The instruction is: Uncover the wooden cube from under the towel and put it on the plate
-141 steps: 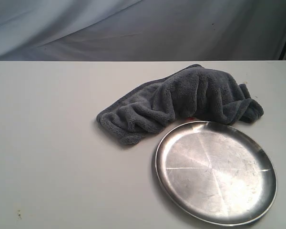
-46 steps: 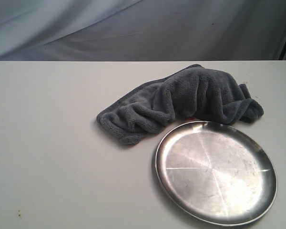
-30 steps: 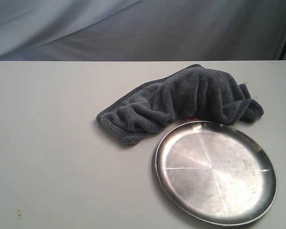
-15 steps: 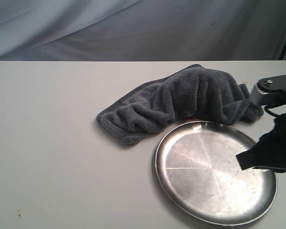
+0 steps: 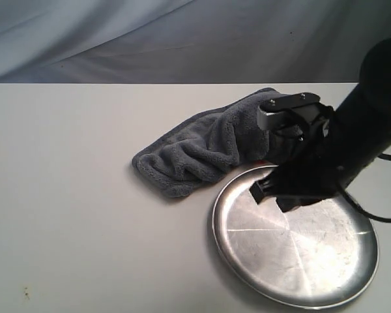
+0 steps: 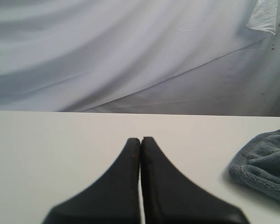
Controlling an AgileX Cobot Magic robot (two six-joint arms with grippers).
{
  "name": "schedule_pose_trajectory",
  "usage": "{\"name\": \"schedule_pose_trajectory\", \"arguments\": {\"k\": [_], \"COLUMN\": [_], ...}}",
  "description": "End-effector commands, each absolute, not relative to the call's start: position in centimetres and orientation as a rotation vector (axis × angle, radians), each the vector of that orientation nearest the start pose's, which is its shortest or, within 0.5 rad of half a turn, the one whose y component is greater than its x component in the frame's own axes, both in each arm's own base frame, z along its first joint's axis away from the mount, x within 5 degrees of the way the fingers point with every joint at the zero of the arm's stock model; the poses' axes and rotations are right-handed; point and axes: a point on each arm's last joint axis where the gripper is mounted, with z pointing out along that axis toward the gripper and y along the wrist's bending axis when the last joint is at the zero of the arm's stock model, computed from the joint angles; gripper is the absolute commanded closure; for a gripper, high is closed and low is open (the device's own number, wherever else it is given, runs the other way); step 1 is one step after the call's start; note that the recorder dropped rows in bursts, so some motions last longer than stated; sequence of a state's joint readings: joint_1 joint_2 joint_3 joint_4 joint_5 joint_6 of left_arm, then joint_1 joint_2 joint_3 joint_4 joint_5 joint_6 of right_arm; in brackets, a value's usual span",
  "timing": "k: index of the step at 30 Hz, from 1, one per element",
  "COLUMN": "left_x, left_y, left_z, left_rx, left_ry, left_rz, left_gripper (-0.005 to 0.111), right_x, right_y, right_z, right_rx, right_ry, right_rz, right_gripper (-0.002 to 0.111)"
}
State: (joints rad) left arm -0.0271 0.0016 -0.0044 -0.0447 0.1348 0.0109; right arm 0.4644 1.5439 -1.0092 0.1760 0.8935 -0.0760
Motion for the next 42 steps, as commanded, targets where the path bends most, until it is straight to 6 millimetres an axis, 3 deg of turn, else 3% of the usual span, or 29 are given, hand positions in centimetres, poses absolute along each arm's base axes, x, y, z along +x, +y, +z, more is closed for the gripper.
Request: {"name": "schedule_pose_trajectory", "arguments": {"k": [1, 8, 12, 16, 21, 27, 34, 42], "left_x": [5.6, 5.6, 5.6, 5.6, 5.6, 5.6, 5.6, 5.6], "left_y": [-0.2, -0.2, -0.2, -0.2, -0.2, -0.2, -0.2, -0.2], "left_z": [20.1, 20.1, 20.1, 20.1, 20.1, 20.1, 20.1, 20.1], "left_rx": [-0.002, 0.0, 0.0, -0.002, -0.002, 0.0, -0.002, -0.002], "left_ry": [1.617, 1.617, 1.617, 1.617, 1.617, 1.617, 1.617, 1.617], "left_rz": [-0.054, -0.052, -0.052, -0.054, -0.054, -0.052, -0.054, -0.054], "left_gripper": [0.105, 0.105, 0.105, 0.105, 0.105, 0.105, 0.105, 0.105], "right_x": [27.7, 34.4, 36.0, 36.7, 37.7, 40.0, 45.1, 48.8], "right_y": [15.4, 18.6, 18.8, 17.3, 11.8, 6.1, 6.3, 7.0], "right_z": [23.9, 22.8, 22.4, 22.4, 22.1, 22.2, 21.9, 25.0], "right_rx": [-0.633, -0.708, -0.713, -0.656, -0.491, -0.282, -0.251, -0.207], "right_ry": [2.765, 2.711, 2.695, 2.709, 2.864, 2.773, 2.696, 2.608], "right_rz": [0.305, 0.283, 0.276, 0.268, 0.239, 0.167, 0.103, 0.114], "right_gripper": [0.108, 0.108, 0.108, 0.108, 0.108, 0.108, 0.108, 0.108]}}
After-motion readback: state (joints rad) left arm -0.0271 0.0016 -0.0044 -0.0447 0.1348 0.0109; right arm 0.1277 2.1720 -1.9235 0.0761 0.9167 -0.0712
